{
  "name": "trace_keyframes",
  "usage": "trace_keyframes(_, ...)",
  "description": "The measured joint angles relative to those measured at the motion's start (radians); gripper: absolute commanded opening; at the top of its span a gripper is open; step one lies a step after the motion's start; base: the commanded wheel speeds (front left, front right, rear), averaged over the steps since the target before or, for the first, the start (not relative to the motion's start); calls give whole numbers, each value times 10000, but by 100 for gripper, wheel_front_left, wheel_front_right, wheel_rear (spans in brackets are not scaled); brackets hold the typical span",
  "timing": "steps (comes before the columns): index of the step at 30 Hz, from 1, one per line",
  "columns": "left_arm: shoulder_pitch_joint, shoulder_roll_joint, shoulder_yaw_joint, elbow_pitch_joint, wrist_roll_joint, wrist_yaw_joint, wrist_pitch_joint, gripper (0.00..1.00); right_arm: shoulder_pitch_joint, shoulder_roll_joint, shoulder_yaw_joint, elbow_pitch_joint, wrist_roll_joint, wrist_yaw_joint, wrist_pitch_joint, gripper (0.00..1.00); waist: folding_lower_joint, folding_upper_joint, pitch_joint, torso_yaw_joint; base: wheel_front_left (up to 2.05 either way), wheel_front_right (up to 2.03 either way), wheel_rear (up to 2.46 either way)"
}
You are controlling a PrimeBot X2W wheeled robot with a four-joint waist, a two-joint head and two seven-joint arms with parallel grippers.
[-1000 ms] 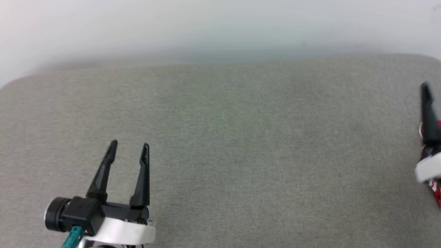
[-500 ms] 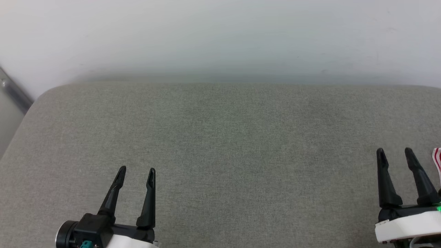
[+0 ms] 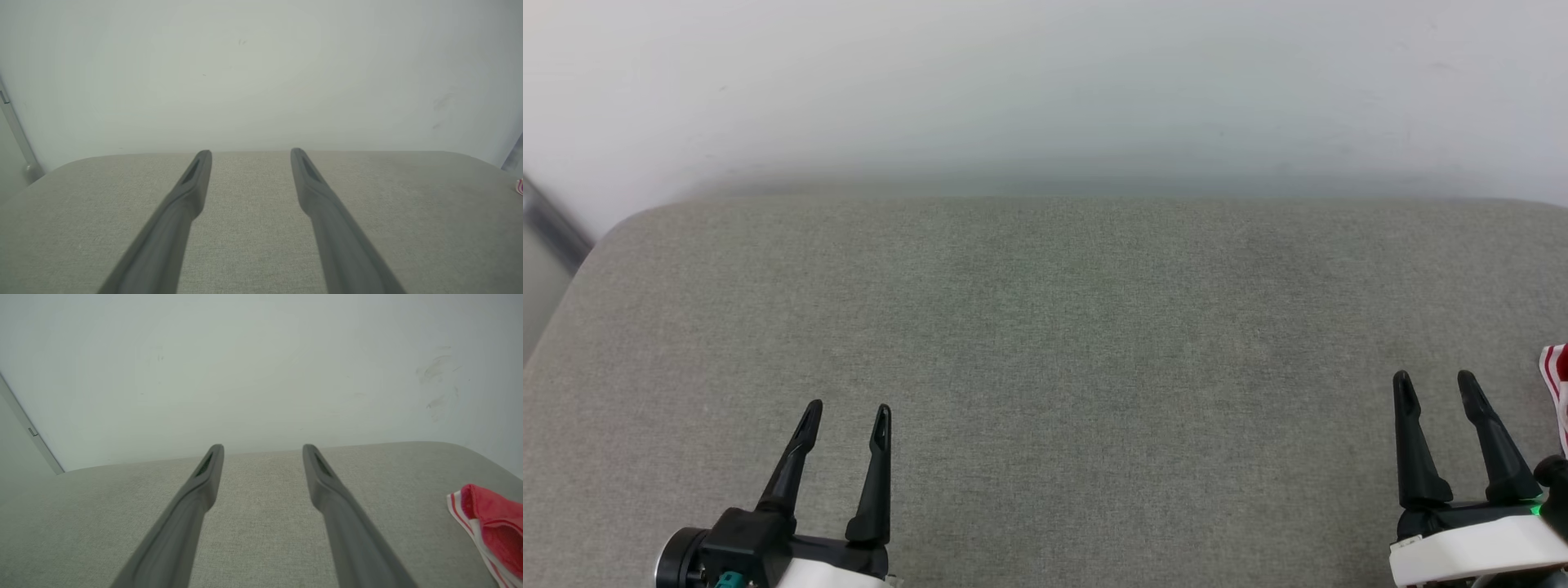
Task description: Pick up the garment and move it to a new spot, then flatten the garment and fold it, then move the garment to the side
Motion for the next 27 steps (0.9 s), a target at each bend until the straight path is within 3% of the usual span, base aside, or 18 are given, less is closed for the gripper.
trace_keyframes(14, -52, -61, 186, 119, 290, 0, 0, 100, -14, 63, 50, 50, -203, 0, -15, 100, 1, 0, 56, -51, 0, 0, 0)
trace_keyframes(15, -41, -67, 192, 163, 286, -2, 2, 0, 4, 69, 54, 98, -201, 0, -4, 0, 1, 0, 52, -53, 0, 0, 0)
trace_keyframes(20, 165, -125, 148, 554, 98, -2, 61, 0, 157, 109, 104, 522, -42, 0, 61, 0, 1, 0, 48, -59, 0, 0, 0)
trace_keyframes(27, 123, -82, 157, 734, -1398, 0, 326, 0, 137, 136, 94, 713, 1258, 0, 326, 0, 1, 0, 26, -82, 0, 0, 0)
